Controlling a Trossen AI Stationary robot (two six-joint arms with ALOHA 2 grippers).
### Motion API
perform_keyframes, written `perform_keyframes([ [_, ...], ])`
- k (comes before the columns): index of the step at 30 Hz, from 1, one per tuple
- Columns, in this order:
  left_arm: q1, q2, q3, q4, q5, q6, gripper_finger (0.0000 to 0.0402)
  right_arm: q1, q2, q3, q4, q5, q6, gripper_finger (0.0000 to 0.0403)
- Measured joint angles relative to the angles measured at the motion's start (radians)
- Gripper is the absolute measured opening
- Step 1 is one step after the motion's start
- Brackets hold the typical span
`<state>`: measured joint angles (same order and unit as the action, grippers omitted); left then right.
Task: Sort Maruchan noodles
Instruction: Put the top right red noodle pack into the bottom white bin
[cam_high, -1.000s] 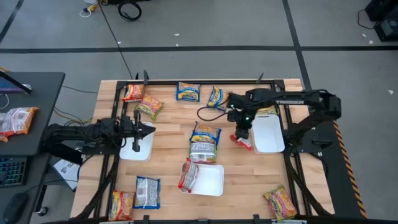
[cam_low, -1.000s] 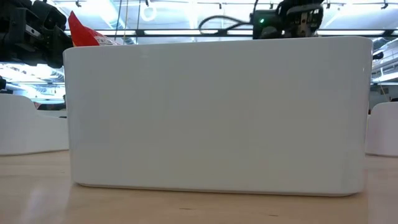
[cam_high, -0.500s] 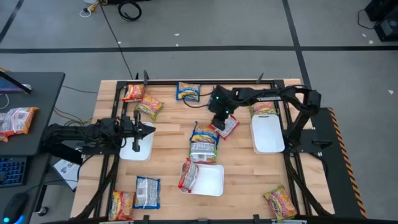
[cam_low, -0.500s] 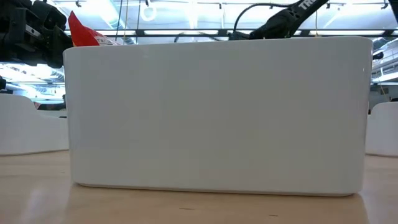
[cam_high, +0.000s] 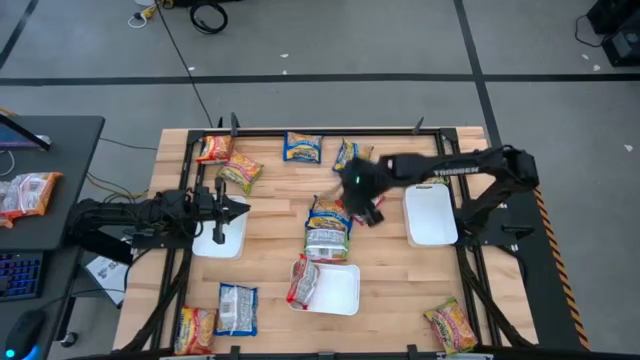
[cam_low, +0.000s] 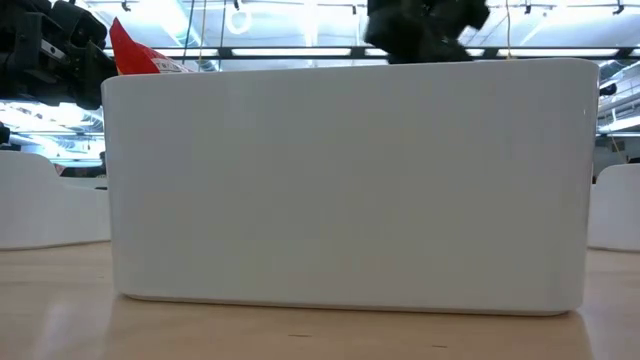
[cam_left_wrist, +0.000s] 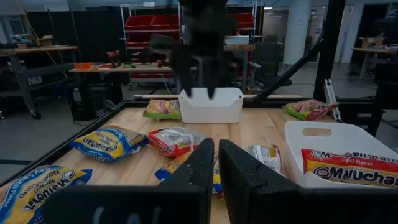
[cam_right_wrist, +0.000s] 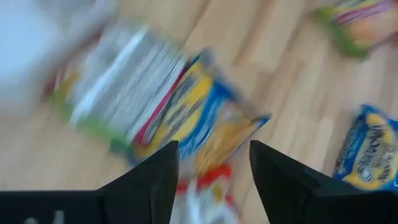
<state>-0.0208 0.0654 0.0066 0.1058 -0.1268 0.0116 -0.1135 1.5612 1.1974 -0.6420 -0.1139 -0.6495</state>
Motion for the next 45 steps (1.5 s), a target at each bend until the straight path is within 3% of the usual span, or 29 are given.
perform_keyframes([
  [4, 0.000, 0.000, 0.000, 0.000, 0.000, 0.000, 0.0032, 0.112, 0.063, -0.002, -0.111, 0.095, -0.084, 0.0196],
  [10, 0.000, 0.000, 0.000, 0.000, 0.000, 0.000, 0.0032, 0.231, 0.134, -0.002, -0.121, 0.309, -0.272, 0.0199],
  [13, 0.000, 0.000, 0.000, 0.000, 0.000, 0.000, 0.0032, 0.232, 0.161, -0.002, -0.116, 0.372, -0.330, 0.0199],
  [17, 0.000, 0.000, 0.000, 0.000, 0.000, 0.000, 0.0032, 0.182, 0.189, -0.002, -0.092, 0.412, -0.291, 0.0199],
  [24, 0.000, 0.000, 0.000, 0.000, 0.000, 0.000, 0.0032, 0.074, 0.180, -0.002, -0.148, 0.409, -0.245, 0.0210],
  [34, 0.000, 0.000, 0.000, 0.000, 0.000, 0.000, 0.0032, 0.060, 0.180, -0.002, -0.475, 0.382, -0.251, 0.0202],
  [41, 0.000, 0.000, 0.000, 0.000, 0.000, 0.000, 0.0032, 0.073, 0.223, -0.008, -0.441, 0.190, -0.247, 0.0186],
  [45, 0.000, 0.000, 0.000, 0.000, 0.000, 0.000, 0.0032, 0.073, 0.307, -0.009, -0.425, 0.172, -0.248, 0.0183],
])
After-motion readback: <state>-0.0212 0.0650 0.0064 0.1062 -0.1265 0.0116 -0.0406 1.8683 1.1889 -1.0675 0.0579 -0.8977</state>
